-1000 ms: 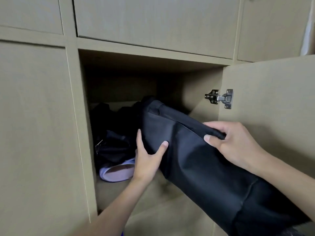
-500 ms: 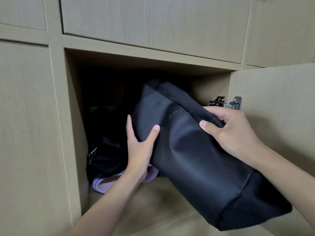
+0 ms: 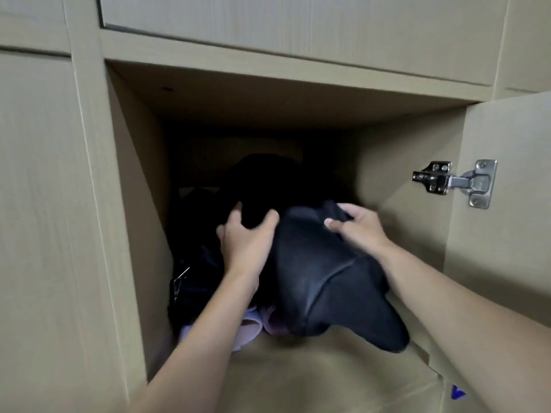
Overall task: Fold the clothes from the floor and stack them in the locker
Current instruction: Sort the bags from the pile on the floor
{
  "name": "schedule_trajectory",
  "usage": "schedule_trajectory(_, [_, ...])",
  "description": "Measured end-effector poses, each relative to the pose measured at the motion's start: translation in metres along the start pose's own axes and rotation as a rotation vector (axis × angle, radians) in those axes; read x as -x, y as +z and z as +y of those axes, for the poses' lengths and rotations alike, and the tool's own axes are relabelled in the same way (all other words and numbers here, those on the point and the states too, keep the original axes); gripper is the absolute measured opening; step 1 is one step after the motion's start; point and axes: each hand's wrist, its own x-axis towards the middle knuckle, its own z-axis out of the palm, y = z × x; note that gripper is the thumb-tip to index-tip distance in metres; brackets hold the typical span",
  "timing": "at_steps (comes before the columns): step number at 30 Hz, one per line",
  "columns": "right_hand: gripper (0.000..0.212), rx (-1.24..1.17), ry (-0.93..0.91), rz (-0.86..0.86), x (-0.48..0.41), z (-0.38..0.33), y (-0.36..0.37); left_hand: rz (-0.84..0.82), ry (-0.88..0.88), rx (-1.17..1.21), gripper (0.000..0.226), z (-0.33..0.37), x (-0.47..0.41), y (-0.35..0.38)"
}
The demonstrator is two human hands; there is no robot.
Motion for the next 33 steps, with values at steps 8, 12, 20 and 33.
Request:
schedule_trajectory(8, [0.039,0.003,0.018,-0.082,0.006,0.038,0.033,-0.062,-0.085,-0.127,0.075,-0.038,0.033,-0.004])
schedule_trajectory(12, [0.027,-0.066,-0.107,-0.232,0.019,0.019,0.032,-0.047,-0.038,-0.108,0.069,-0.033,0.033,-0.004])
schedule_trajectory(20, [0.044,-0.140,-0.355,-0.149,-0.004,-0.020,0.033,0.080,0.214,-0.061,0.070,0.004,-0.002,-0.007])
schedule_trajectory(33, [0.072,-0.080,0.009,-0.336,0.001,0.027,0.053,0.035,-0.013,-0.214,0.058,-0.055,-0.022,0.007])
